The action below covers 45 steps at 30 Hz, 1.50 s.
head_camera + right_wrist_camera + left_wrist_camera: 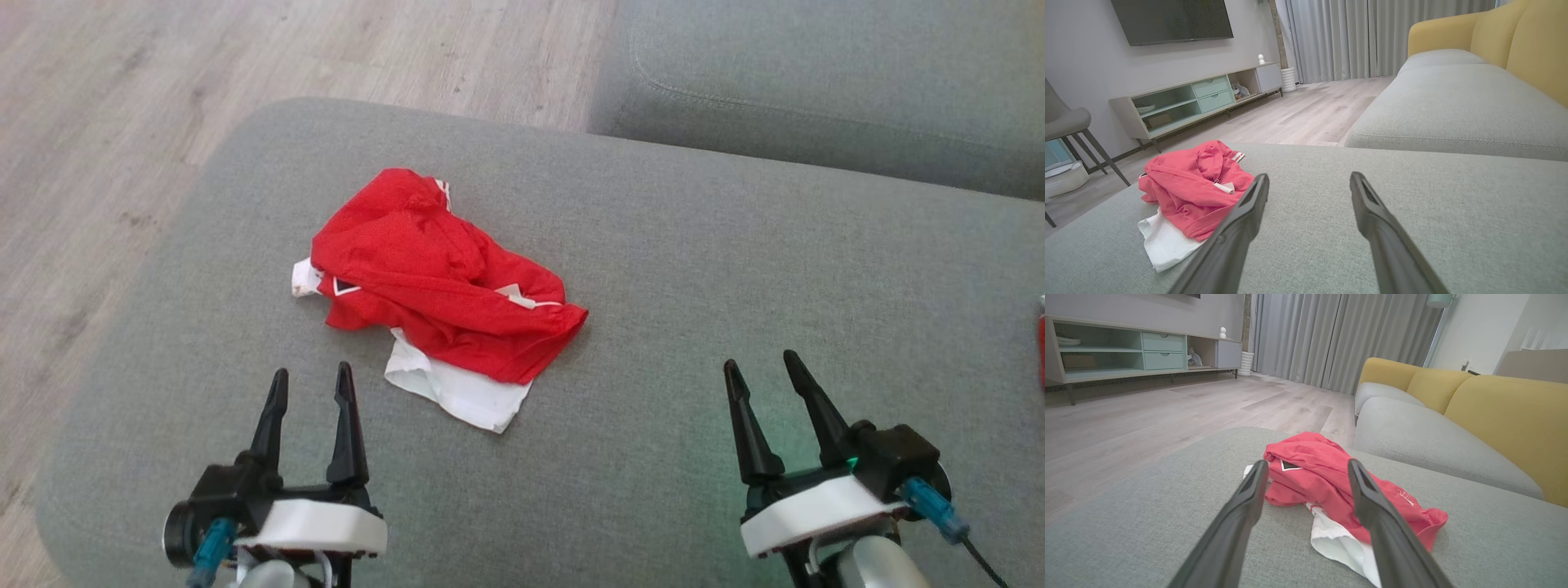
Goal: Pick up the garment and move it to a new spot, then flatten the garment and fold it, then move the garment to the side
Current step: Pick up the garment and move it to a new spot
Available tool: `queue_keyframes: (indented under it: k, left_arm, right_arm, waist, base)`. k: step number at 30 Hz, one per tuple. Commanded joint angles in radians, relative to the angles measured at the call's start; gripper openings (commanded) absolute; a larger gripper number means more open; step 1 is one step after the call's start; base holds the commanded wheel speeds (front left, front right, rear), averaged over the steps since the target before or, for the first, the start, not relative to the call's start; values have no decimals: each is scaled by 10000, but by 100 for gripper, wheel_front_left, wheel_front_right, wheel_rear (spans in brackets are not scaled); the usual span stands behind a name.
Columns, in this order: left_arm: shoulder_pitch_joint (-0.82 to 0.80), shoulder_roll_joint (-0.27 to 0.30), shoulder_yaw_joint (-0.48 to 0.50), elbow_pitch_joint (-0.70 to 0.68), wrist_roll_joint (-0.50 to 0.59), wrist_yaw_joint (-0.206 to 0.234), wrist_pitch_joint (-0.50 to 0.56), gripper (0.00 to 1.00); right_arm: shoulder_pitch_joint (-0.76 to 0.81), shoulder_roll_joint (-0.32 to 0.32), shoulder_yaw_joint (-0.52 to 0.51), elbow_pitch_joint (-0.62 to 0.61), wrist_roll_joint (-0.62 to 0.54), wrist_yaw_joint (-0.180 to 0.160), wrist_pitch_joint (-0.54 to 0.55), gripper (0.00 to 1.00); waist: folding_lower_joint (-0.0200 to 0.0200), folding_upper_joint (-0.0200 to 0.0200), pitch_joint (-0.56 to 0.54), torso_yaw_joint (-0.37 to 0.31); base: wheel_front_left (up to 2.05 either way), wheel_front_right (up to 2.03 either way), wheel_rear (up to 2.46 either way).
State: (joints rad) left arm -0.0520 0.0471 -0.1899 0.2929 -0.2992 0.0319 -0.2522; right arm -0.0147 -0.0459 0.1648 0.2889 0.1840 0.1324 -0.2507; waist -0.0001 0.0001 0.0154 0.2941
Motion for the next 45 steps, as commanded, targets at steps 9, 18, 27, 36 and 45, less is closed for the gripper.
queue_keyframes:
  k: [9, 18, 27, 36, 45]
  left_arm:
    - [-804, 31, -58, -16, 104, -230, -95, 100]
    - [-2766, 31, -1487, 1800, 478, -1028, 484, 100]
    - [-4780, 33, -2672, 3253, 443, -1466, 1993, 100]
    - [-5790, 127, -2661, 4669, 638, -728, 2802, 100]
    - [-6032, 209, -2642, 4697, 496, -850, 1658, 0]
  right_arm:
    - [-536, -43, -173, -364, -159, -17, -110, 100]
    - [-1041, -43, -488, -490, -339, -17, -110, 100]
    - [-1517, -43, -363, -636, -258, -17, -110, 100]
    - [-1730, -43, -243, -891, -119, -17, -111, 100]
    - [-1672, -43, -213, -727, -11, -17, -111, 100]
  waist:
    - [1, -1, 730, -360]
    - [1, -1, 1750, -893]
    - [1, -1, 2506, -1729]
    - [1, -1, 2824, -2406]
    - [1, -1, 2445, -2695]
  base:
    - [0, 0, 0]
    - [0, 0, 0]
    - [0, 0, 0]
    - [0, 0, 0]
    - [0, 0, 0]
